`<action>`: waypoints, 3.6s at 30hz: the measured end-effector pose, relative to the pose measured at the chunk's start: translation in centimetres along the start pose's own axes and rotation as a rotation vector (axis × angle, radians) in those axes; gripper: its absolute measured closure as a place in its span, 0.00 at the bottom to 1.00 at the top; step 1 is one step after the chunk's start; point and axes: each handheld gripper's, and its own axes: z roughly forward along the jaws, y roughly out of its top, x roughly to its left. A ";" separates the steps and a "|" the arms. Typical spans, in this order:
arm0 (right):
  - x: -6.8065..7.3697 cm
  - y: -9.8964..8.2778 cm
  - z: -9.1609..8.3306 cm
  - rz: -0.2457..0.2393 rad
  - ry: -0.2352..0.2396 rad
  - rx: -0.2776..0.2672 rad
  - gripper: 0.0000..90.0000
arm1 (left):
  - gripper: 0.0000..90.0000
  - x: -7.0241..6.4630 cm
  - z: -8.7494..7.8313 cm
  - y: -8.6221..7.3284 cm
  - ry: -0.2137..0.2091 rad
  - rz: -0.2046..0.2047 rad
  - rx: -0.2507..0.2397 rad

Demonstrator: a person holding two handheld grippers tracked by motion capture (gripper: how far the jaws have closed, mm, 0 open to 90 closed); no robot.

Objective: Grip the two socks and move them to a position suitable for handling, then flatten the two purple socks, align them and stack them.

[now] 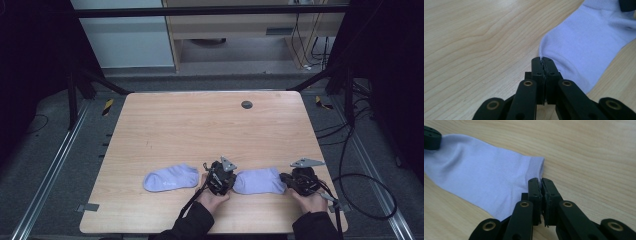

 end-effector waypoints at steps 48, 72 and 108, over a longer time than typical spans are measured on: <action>10.2 0.2 1.7 -0.119 0.235 0.032 0.95 | 0.95 5.8 -7.8 -8.0 0.004 -0.009 0.099; 9.4 2.4 0.7 -0.044 0.182 -0.150 0.67 | 0.49 10.0 -12.0 -7.6 0.137 -0.052 -0.094; 19.3 8.7 10.8 -0.073 0.208 -0.072 0.56 | 0.60 18.4 -13.5 -11.9 0.291 -0.186 -0.019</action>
